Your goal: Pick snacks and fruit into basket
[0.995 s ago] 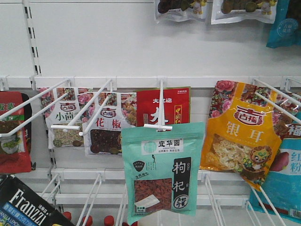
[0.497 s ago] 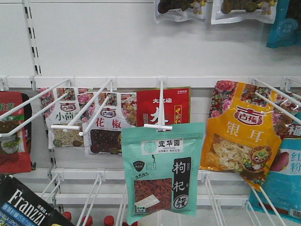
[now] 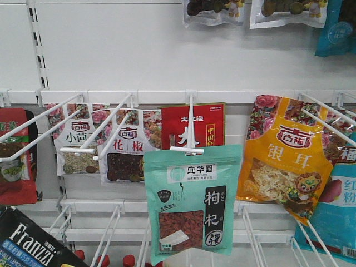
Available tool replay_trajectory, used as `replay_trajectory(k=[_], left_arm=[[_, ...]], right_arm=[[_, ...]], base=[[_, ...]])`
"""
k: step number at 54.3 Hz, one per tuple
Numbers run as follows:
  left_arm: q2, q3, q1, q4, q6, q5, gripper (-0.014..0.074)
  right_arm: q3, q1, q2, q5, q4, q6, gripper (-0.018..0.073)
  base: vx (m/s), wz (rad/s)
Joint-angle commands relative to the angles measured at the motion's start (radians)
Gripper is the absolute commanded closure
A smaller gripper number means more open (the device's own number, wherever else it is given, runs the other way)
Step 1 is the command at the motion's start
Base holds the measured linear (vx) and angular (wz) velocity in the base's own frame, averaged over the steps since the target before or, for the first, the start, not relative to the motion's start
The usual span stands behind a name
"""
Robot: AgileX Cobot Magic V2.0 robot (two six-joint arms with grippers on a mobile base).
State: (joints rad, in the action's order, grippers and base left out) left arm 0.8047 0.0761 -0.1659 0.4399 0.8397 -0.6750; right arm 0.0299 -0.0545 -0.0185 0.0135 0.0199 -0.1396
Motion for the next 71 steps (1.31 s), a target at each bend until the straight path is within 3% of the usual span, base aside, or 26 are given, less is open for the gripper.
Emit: replay_trajectory(k=[1,10,23,31,42,51,61,71], left_arm=[[-0.001,0.023,-0.005,-0.012,-0.006,-0.059,0.0596],[-0.002,0.023,-0.005,0.043,-0.006,-0.061,0.0596],[-0.002,0.023,-0.005,0.294,-0.006,-0.096,0.0596],[-0.002,0.023,-0.005,0.343,-0.006,-0.100,0.0596],[-0.002,0.023,-0.005,0.344,-0.006,-0.111,0.0596],[-0.002,0.023,-0.005,0.235,-0.016,-0.187,0.0596],[-0.006,0.023,-0.005,0.118,-0.194,-0.294,0.0596],[-0.051,0.023,-0.005,0.108,-0.174,-0.297,0.0596]], right_arm=[[0.006,-0.001,-0.009,-0.091,0.001,-0.019,0.0568],[0.006,-0.001,-0.009,-0.156,-0.051,-0.098,0.0568],[0.006,-0.001,-0.009,-0.292,-0.080,-0.138,0.0568],[0.006,-0.001,-0.009,-0.299,-0.080,-0.138,0.0568],[0.006,-0.001,-0.009,-0.299,-0.079,-0.137,0.0568],[0.006,-0.001,-0.009,-0.299,-0.077,-0.137,0.0568],[0.006,-0.001,-0.009,-0.299,-0.077,-0.137,0.0568],[0.006,-0.001,-0.009,-0.294,-0.077,-0.137,0.0568]], base=[[0.00,0.00],[0.00,0.00],[0.00,0.00],[0.00,0.00],[0.00,0.00],[0.00,0.00],[0.00,0.00],[0.00,0.00]])
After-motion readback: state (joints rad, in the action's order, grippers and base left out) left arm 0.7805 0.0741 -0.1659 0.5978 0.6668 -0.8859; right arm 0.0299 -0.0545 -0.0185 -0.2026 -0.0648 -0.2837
